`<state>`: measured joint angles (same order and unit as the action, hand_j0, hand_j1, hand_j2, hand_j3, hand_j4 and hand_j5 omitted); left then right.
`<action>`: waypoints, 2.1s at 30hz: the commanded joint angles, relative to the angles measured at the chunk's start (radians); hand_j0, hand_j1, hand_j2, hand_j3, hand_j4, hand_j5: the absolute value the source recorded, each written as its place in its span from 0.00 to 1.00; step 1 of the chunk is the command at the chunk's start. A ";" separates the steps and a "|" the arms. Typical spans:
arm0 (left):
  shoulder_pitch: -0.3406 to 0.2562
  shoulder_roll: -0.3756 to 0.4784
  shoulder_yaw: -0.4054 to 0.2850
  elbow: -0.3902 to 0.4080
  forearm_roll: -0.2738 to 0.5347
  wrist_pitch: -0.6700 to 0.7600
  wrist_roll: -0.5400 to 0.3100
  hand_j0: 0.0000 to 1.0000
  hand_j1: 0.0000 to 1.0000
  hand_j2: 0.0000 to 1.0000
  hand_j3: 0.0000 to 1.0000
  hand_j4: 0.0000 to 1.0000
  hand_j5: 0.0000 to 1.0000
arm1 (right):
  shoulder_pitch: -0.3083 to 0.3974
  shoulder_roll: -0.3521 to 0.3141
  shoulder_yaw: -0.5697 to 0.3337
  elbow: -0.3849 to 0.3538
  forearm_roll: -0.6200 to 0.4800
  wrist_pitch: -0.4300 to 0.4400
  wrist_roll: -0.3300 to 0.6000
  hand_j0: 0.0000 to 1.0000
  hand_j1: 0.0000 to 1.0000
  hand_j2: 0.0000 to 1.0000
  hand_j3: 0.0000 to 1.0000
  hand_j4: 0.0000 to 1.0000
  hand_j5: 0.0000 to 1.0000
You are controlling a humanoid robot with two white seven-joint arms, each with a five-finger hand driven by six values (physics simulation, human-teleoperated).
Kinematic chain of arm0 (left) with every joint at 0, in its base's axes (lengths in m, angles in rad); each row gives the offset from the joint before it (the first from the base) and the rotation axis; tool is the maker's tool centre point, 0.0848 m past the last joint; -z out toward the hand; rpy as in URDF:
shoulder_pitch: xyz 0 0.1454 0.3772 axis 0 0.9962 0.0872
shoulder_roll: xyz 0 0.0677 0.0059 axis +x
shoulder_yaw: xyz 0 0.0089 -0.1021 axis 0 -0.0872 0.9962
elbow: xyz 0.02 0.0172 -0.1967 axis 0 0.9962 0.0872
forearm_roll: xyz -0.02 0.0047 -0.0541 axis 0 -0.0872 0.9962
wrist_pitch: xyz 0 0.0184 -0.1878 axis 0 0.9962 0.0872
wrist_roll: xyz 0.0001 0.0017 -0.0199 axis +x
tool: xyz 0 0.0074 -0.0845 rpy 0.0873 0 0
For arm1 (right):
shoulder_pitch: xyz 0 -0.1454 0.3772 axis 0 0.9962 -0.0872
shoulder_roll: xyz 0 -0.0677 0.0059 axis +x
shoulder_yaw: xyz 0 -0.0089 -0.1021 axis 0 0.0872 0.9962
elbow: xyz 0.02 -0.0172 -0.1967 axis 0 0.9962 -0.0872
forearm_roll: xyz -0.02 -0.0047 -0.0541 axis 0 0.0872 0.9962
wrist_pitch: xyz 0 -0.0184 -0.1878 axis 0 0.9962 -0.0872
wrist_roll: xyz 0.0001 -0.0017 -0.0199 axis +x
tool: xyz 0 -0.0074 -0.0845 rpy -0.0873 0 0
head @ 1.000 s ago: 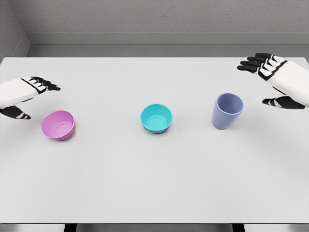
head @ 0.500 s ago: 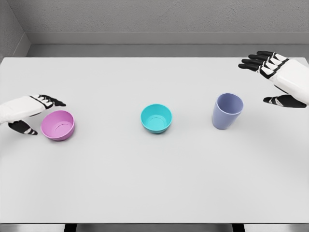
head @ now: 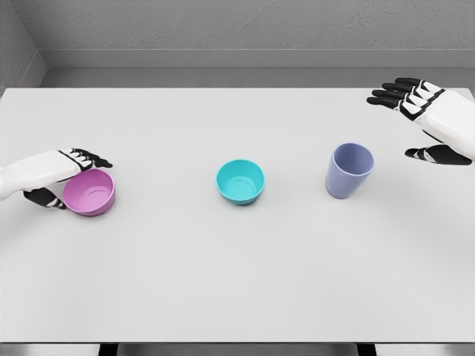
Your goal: Stacking bowl and cup with both arms
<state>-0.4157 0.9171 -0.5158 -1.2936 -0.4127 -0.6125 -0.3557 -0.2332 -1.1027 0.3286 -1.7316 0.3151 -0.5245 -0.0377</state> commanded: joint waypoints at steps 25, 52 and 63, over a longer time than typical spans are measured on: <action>-0.014 0.037 -0.027 -0.078 0.003 0.002 -0.060 1.00 1.00 1.00 1.00 1.00 1.00 | 0.008 -0.002 0.001 -0.002 -0.007 0.001 -0.001 1.00 1.00 1.00 1.00 1.00 1.00; -0.023 0.026 -0.035 -0.085 -0.006 0.002 -0.094 0.69 0.69 0.69 0.69 0.69 0.69 | 0.009 0.000 0.001 -0.002 -0.005 0.001 -0.001 1.00 1.00 1.00 1.00 1.00 1.00; -0.044 -0.006 -0.035 -0.116 -0.008 0.002 -0.091 0.59 0.59 0.59 0.59 0.59 0.59 | 0.008 0.000 0.000 -0.002 -0.005 0.001 -0.001 1.00 1.00 1.00 1.00 1.00 1.00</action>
<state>-0.4602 0.9184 -0.5506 -1.3985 -0.4274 -0.6136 -0.4480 -0.2255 -1.1015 0.3288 -1.7332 0.3154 -0.5234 -0.0377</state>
